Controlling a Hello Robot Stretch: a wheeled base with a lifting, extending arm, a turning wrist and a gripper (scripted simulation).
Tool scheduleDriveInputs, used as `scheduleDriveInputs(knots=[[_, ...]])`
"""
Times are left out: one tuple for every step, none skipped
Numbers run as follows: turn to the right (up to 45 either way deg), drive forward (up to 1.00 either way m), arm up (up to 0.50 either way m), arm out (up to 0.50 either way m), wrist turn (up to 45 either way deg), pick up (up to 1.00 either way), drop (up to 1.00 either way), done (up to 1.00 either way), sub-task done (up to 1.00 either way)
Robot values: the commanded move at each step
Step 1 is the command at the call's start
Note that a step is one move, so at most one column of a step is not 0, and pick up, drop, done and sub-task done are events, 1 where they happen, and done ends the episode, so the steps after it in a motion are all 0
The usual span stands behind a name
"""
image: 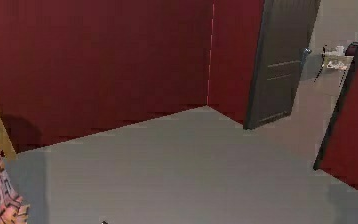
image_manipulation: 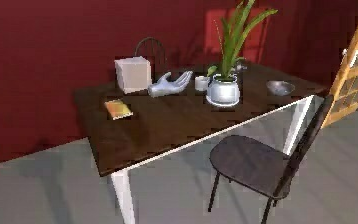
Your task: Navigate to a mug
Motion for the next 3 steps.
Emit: scheduleDriveInputs(knots=[[33.0, 0.0, 0.0, 0.0, 0.0, 0.0, 0.0, 0.0, 0.0], [0.0, 1.0, 0.0, 0.0, 0.0, 0.0, 0.0, 0.0, 0.0], [3.0, 0.0, 0.0, 0.0, 0.0, 0.0, 0.0, 0.0, 0.0]])
